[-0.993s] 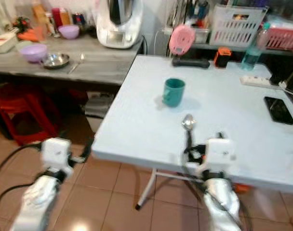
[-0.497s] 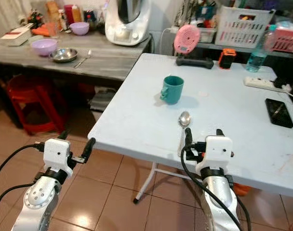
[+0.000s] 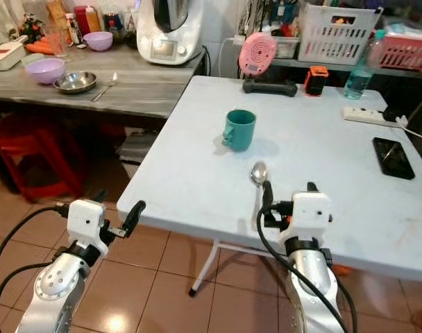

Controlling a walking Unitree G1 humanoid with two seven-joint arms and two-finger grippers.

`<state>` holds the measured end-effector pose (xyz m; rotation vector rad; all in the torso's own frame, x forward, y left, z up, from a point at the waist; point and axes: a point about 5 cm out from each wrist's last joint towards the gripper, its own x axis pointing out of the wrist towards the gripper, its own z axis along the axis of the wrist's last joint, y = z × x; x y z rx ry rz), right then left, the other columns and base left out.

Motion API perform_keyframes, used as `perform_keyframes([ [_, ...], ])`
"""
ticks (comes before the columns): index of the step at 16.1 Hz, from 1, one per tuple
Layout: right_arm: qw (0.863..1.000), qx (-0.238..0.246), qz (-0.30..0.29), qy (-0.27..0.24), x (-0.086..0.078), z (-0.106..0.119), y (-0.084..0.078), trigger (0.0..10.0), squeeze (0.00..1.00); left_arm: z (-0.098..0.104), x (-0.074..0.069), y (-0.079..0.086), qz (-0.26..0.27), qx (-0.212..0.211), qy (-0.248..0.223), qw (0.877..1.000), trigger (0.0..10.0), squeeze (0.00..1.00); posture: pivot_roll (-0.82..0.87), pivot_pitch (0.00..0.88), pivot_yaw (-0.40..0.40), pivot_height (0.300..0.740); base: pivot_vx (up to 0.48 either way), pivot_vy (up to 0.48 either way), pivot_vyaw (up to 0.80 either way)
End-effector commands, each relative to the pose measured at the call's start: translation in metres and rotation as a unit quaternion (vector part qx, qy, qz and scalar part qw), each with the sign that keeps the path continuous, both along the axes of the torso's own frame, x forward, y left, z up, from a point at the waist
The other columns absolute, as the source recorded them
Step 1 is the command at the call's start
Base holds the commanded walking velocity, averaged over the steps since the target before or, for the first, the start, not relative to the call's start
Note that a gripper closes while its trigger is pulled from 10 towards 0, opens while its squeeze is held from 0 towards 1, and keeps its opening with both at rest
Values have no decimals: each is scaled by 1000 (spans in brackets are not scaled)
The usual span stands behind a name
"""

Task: Setting the table

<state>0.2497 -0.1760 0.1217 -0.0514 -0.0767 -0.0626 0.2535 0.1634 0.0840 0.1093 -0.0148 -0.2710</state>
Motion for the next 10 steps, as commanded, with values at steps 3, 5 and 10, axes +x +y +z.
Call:
perform_keyframes([
  [3, 1000, -3, 0, 3, 1, -1, 1, 10000, 0, 3, -1, -1, -8, -2, -6, 1000, 10000, 0, 12, 0, 3, 740, 317, 0, 0],
  [5, 1000, -4, 1, 5, 1, -2, 1, 10000, 0, 3, -1, -1, -9, -3, -5, 1000, 10000, 0, 14, 0, 1, 740, 315, 0, 0],
  [10, 1000, -4, 3, 9, 0, -5, 3, 10000, 0, 0, -4, -2, -10, -14, 4, 1000, 10000, 0, 16, 0, 2, 740, 241, 0, 0],
])
